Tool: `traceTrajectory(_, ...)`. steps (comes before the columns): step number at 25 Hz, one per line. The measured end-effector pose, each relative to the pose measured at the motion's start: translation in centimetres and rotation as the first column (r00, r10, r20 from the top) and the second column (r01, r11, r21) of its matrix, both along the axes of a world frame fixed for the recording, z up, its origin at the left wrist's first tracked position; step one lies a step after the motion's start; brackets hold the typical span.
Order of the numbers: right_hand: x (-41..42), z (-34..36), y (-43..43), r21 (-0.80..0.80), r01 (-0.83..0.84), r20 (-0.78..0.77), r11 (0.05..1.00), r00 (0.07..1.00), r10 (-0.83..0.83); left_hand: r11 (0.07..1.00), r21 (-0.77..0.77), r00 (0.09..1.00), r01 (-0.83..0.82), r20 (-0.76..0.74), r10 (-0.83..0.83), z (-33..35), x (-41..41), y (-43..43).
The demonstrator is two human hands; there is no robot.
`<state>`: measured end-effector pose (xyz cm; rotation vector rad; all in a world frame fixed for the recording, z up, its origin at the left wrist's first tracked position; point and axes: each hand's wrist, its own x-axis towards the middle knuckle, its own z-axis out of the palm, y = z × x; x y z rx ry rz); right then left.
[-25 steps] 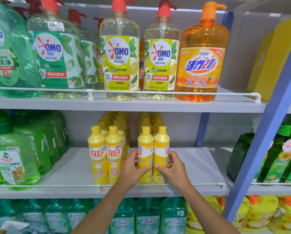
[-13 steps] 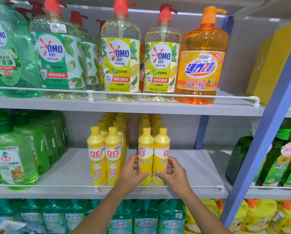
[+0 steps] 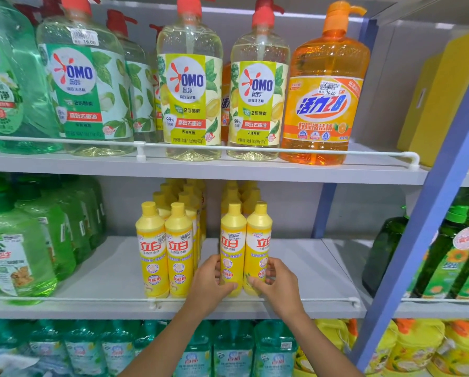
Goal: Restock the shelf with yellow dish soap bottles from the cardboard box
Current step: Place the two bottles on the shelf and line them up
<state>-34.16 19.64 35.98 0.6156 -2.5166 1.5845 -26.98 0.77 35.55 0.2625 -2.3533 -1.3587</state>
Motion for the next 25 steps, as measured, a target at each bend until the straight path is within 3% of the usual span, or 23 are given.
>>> traceTrajectory(9,-2.0,0.0,-1.8,0.031,0.08,-0.013,0.996,0.997,-0.08,0.962,-0.064,0.964,-0.265,-0.042,0.263,-0.1,-2.6,1.5)
traceTrajectory(17,-2.0,-0.4,-2.2,0.03,0.072,-0.032,0.997,0.997,-0.071,0.976,0.071,0.972,-0.205,-0.105,0.212,-0.5,-2.6,0.9)
traceTrajectory(25,-1.9,0.2,-2.8,-0.018,0.128,-0.024,0.992,0.991,-0.128,0.983,0.045,0.979,-0.181,-0.089,0.184,-0.2,-2.7,0.5)
